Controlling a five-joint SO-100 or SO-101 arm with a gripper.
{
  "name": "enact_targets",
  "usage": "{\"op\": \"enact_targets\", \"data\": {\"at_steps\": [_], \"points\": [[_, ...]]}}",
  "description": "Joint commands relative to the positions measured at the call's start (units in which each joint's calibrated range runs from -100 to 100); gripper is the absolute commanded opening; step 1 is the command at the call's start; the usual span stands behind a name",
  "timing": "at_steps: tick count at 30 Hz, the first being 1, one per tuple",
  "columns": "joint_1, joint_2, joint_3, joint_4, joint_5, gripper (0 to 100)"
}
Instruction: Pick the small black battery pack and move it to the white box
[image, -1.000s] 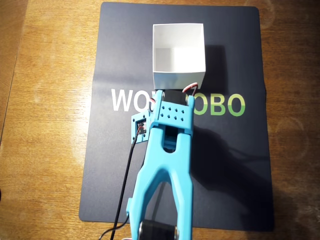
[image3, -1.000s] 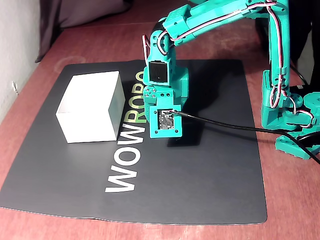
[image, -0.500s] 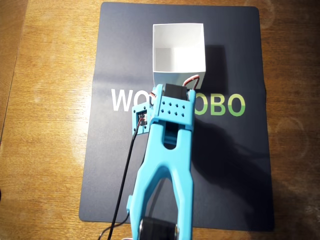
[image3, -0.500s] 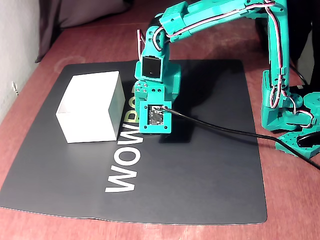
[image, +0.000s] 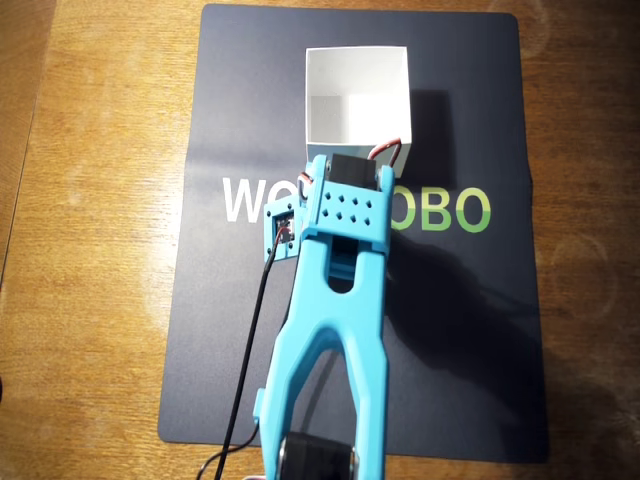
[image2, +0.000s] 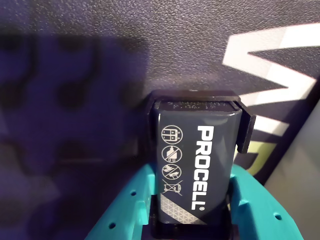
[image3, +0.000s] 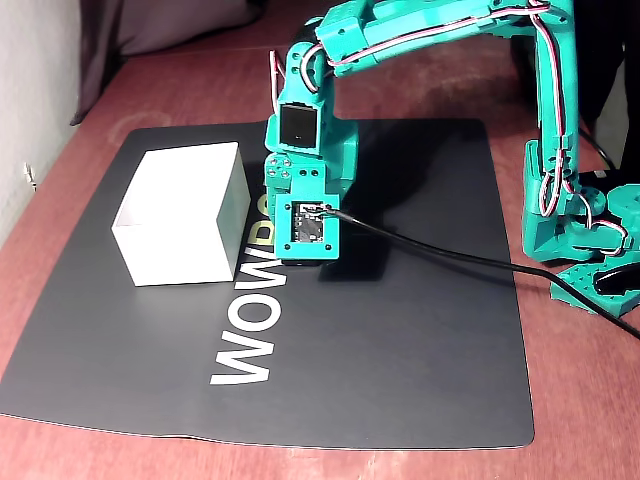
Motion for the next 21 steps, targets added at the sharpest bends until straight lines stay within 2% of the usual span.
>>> {"op": "enact_targets", "data": {"at_steps": [1,21], "points": [[0.2,-0.9,-3.1,0.3,0.2,12],[-5.4,-14.7,-4.1,-0.4,-0.1,12]]}}
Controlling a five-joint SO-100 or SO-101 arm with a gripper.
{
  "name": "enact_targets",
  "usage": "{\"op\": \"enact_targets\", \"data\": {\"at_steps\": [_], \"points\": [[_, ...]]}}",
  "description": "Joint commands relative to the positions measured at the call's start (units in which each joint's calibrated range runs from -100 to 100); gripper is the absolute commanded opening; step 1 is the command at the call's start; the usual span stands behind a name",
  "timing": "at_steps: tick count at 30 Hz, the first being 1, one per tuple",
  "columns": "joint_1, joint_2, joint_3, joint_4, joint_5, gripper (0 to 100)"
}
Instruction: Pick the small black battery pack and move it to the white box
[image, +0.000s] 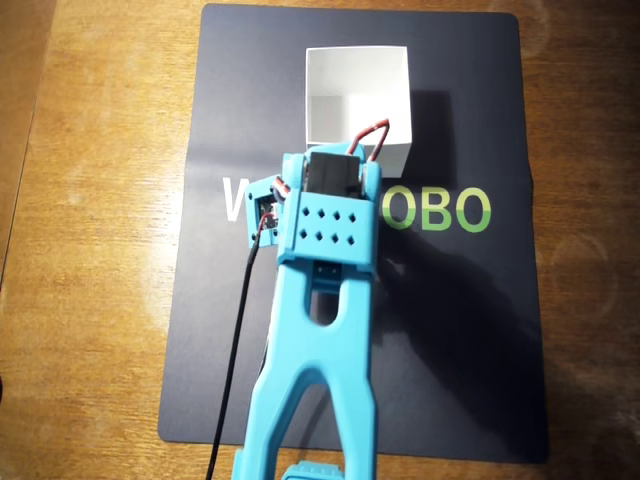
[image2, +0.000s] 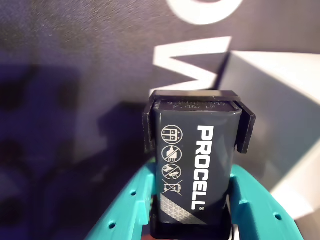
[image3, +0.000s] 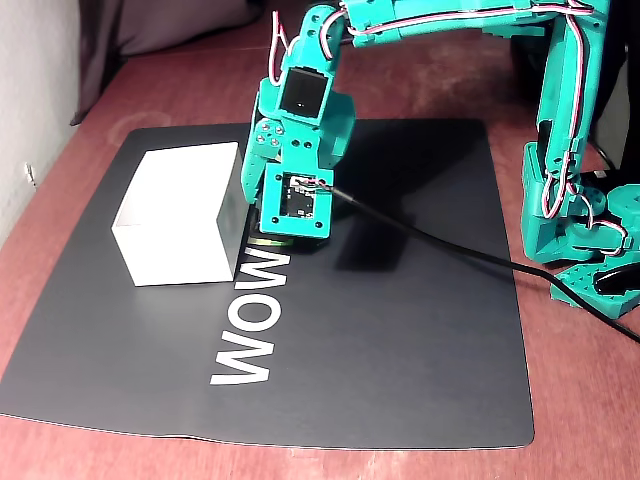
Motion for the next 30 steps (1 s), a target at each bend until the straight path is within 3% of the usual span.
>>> {"op": "enact_targets", "data": {"at_steps": [1,10,17,30], "points": [[-0.2,-4.1,-5.1,-0.5,-0.1,12],[-0.4,-3.4,-15.7,-1.1,-0.2,12],[-0.1,-0.4,-15.6,-11.8,-0.1,12],[0.8,7.5,-20.7,-19.8,-0.2,11]]}}
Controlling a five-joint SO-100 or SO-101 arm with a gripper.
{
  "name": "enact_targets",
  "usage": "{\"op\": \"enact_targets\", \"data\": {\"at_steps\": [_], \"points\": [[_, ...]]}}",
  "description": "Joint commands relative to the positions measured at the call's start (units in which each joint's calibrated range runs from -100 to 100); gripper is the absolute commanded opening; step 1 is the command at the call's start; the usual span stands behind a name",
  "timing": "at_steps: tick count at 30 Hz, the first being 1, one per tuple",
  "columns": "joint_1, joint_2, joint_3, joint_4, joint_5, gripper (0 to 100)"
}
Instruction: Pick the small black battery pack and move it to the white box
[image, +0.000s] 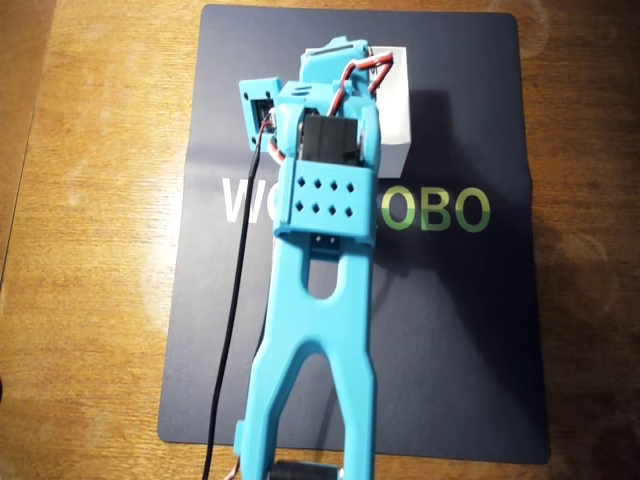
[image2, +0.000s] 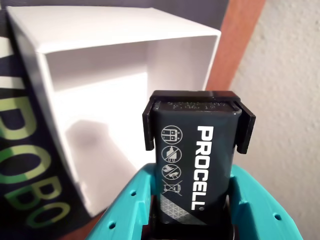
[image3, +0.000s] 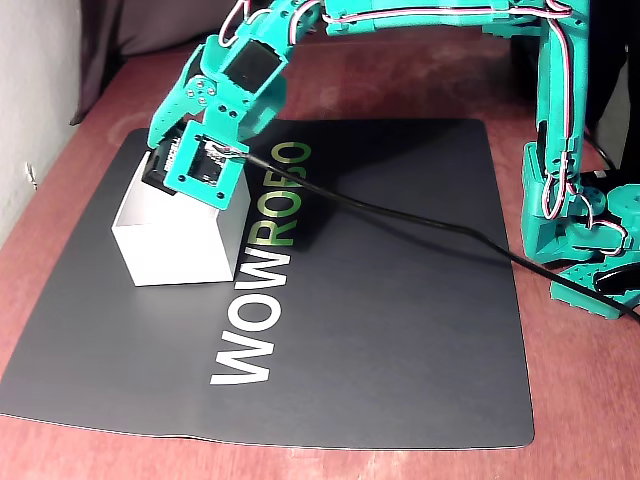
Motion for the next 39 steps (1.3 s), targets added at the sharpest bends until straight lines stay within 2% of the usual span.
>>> {"op": "enact_targets", "data": {"at_steps": [1,5,10,33,35,39], "points": [[0.9,2.4,-9.0,-1.3,-0.2,11],[1.5,6.9,-14.2,-0.6,-0.2,11],[3.1,10.6,-17.4,6.2,-0.2,11],[3.9,12.2,-18.3,6.0,0.3,12],[3.9,12.2,-18.0,6.1,1.2,14],[3.9,12.3,-17.5,6.1,1.1,26]]}}
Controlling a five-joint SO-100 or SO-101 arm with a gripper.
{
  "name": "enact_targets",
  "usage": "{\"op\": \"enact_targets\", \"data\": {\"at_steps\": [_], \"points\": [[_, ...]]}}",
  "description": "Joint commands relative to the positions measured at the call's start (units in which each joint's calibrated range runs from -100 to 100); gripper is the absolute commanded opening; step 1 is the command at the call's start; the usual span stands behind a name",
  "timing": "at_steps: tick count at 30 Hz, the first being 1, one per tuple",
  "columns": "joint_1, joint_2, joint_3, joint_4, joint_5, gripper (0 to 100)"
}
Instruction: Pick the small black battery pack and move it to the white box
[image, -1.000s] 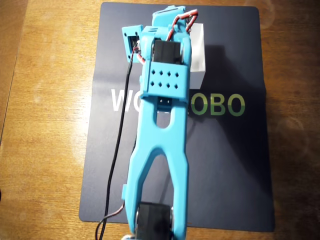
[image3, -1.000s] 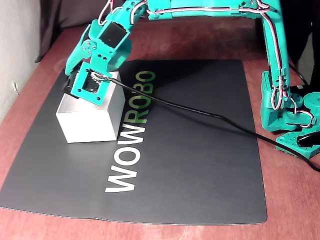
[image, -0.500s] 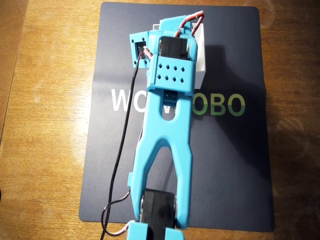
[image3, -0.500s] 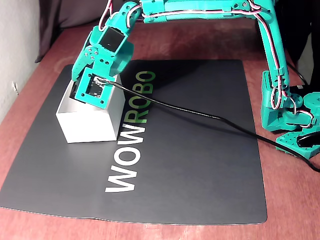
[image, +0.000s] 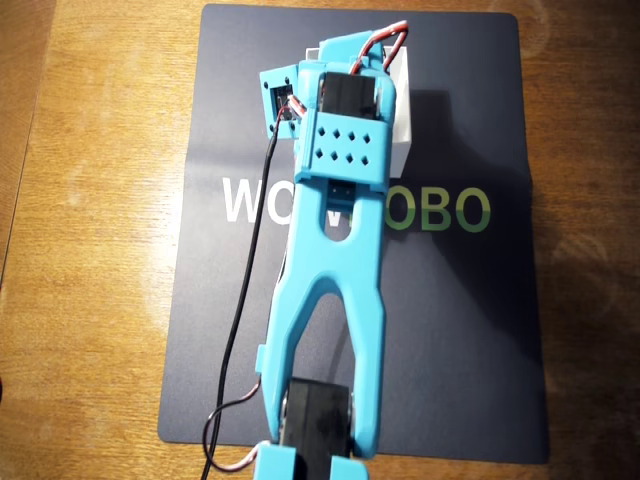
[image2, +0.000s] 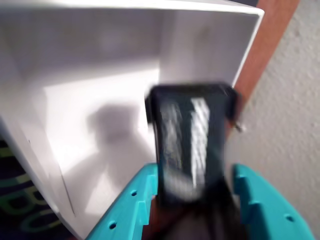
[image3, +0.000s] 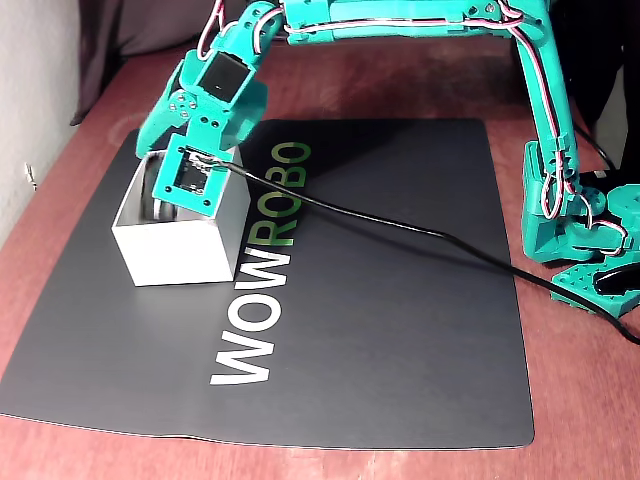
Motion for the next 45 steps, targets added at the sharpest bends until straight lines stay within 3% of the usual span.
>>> {"op": "enact_targets", "data": {"at_steps": [1,11,29,39,45], "points": [[1.0,-0.6,-3.1,-0.1,0.0,27],[1.0,-0.8,-3.0,0.6,0.0,27],[-1.8,-12.7,-1.3,22.8,0.0,27],[-2.1,-33.9,26.7,23.5,0.0,27],[-3.3,-48.8,46.4,14.5,0.2,27]]}}
